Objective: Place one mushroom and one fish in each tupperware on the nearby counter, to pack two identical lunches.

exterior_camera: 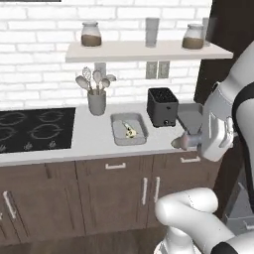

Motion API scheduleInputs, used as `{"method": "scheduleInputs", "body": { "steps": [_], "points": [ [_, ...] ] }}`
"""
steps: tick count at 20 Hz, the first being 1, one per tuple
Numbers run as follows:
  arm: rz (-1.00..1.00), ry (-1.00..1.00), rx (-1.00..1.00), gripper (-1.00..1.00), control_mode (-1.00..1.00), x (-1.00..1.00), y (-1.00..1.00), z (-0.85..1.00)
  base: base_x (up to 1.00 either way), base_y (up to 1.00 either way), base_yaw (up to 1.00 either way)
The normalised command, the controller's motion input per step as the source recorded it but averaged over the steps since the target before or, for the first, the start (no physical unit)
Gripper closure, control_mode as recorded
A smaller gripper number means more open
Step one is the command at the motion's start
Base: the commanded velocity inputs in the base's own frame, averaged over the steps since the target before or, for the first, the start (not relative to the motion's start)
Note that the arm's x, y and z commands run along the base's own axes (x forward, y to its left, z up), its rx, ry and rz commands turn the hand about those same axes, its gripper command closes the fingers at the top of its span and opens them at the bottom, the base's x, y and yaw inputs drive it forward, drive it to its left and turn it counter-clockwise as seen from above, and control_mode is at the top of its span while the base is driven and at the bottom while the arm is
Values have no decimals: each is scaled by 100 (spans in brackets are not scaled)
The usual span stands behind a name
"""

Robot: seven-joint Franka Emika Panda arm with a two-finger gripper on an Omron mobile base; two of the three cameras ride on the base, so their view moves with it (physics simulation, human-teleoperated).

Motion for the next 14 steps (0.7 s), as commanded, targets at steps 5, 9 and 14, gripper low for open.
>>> {"method": "scheduleInputs", "body": {
  "steps": [5, 9, 14],
  "points": [
    [0, 0, 0, 100, 100, 0, 0, 0, 42, 5, -77],
    [0, 0, 0, 100, 100, 0, 0, 0, 37, 9, -75],
    [0, 0, 0, 100, 100, 0, 0, 0, 28, 31, -69]
  ]
}}
